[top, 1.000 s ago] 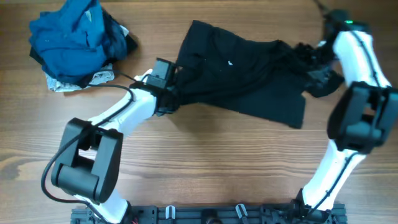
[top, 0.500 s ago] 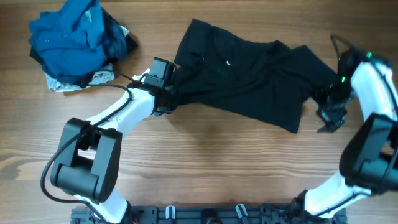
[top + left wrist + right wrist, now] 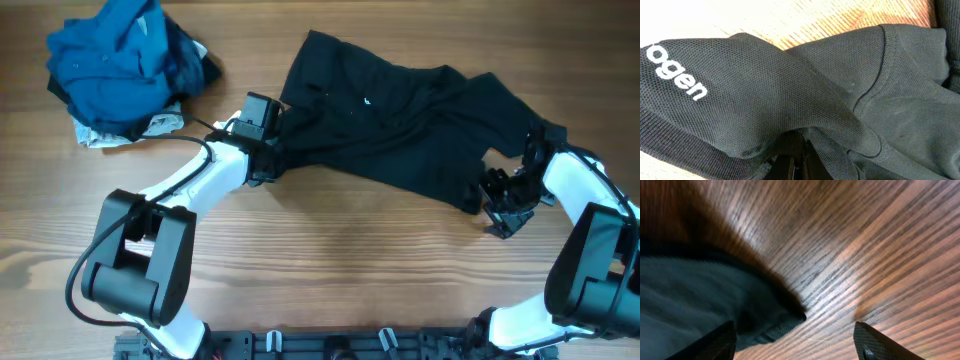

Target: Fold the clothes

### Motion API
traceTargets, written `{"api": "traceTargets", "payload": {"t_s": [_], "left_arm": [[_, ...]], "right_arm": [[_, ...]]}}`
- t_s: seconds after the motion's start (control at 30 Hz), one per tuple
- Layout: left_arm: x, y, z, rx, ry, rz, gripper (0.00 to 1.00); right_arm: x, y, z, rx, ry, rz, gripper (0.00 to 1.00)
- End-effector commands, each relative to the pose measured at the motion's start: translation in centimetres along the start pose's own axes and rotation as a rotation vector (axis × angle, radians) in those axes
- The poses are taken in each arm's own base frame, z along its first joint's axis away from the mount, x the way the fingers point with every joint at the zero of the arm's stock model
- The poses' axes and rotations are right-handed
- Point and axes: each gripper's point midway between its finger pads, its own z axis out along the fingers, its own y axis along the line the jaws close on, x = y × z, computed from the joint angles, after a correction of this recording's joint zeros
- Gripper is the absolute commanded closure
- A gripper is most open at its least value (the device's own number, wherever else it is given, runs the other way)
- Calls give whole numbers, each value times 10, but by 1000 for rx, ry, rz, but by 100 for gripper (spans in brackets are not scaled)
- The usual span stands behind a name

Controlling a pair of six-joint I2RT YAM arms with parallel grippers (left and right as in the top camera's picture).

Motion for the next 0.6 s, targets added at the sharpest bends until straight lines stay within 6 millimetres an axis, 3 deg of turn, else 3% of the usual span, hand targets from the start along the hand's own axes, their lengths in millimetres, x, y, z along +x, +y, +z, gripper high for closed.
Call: {"api": "traceTargets", "payload": {"t_s": [0.0, 0.27, 0.57], "left_arm": [[-1, 1, 2, -8, 1, 15, 95], [-1, 1, 2, -8, 1, 15, 95], [0, 1, 2, -7, 4, 15, 94]], "right_arm": [[-9, 1, 0, 5, -42, 51, 24], [-12, 7, 14, -16, -12, 76, 24], [10, 21, 37, 28, 37, 53, 33]]}}
